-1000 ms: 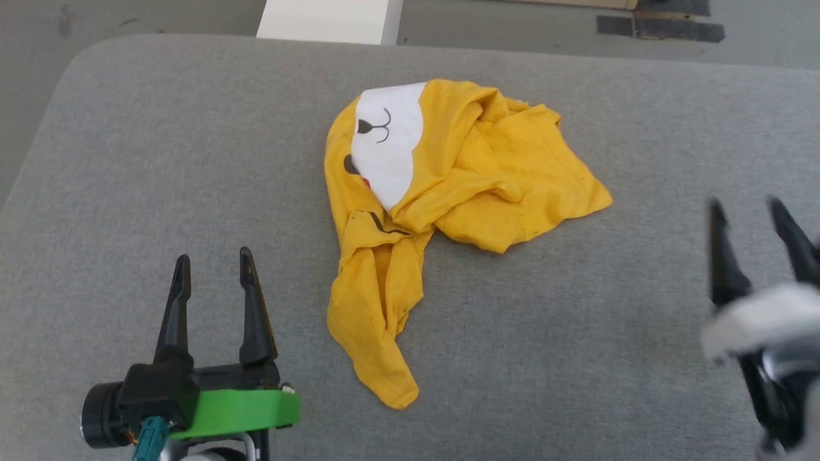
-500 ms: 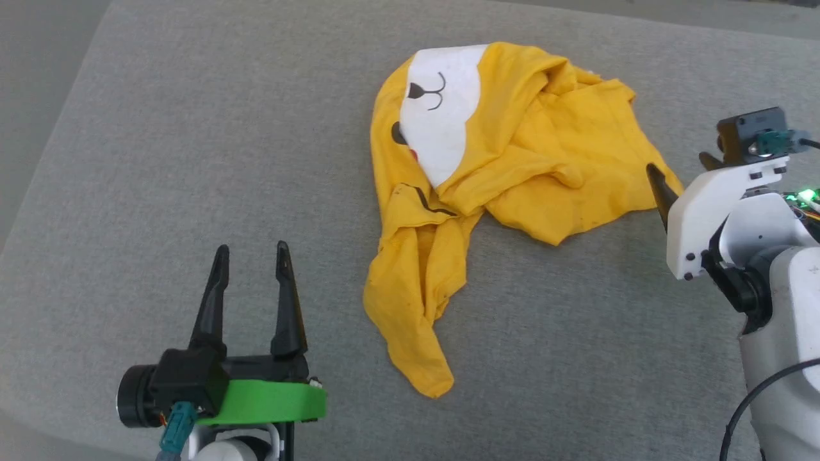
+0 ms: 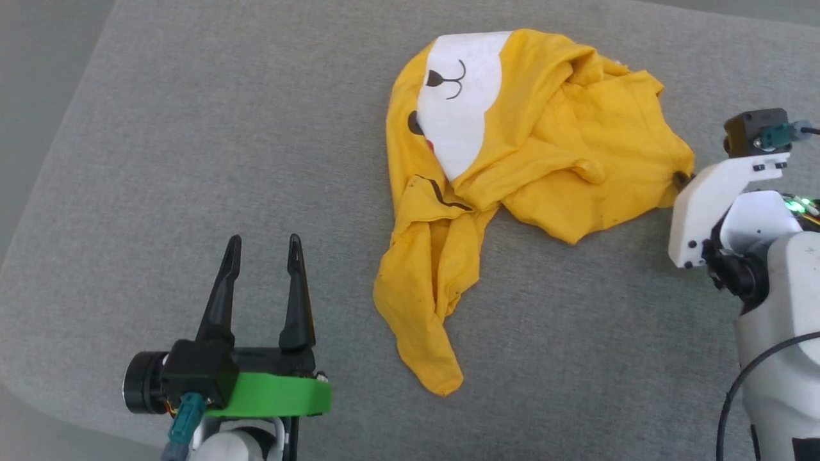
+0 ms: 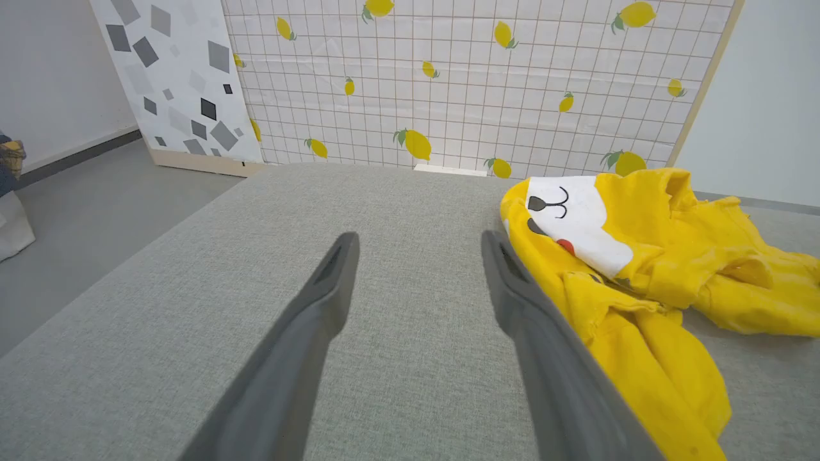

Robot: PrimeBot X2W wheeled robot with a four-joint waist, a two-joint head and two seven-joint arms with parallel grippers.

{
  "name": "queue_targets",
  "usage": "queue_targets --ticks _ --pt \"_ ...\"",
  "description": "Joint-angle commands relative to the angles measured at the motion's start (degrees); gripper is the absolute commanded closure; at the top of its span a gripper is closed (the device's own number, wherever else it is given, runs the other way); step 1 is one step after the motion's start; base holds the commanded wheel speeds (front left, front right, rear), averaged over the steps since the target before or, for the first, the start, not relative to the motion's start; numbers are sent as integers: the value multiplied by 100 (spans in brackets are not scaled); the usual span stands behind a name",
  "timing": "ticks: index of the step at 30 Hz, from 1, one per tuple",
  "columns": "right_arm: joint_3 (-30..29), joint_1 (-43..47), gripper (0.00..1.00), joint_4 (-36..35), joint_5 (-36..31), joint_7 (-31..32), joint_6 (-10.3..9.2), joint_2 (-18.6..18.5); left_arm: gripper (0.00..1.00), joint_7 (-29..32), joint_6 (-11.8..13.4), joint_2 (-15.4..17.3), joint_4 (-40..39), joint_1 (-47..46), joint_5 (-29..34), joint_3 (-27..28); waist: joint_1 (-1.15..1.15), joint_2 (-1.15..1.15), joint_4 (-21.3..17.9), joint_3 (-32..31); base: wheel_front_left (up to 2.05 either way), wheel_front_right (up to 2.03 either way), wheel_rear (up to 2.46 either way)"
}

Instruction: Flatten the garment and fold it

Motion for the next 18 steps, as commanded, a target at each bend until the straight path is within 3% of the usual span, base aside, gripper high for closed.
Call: queue_targets --ticks 1,6,11,18 --pt "-27 -103 100 -30 98 -144 -9 15 0 -27 -54 -27 28 -94 45 23 0 0 -118 -74 0 0 0" --pt "-401 -129 100 -728 496 -468 -9 -66 0 -27 -95 -47 109 -50 78 84 0 0 -335 -313 0 0 0" --pt "-1304 588 100 -1908 763 -285 -9 -255 0 -27 -130 -60 116 70 86 160 0 0 -563 -470 0 0 0" --pt "-2986 2290 100 -3102 724 257 -9 191 0 -27 -205 -75 113 116 95 165 0 0 -750 -440 0 0 0"
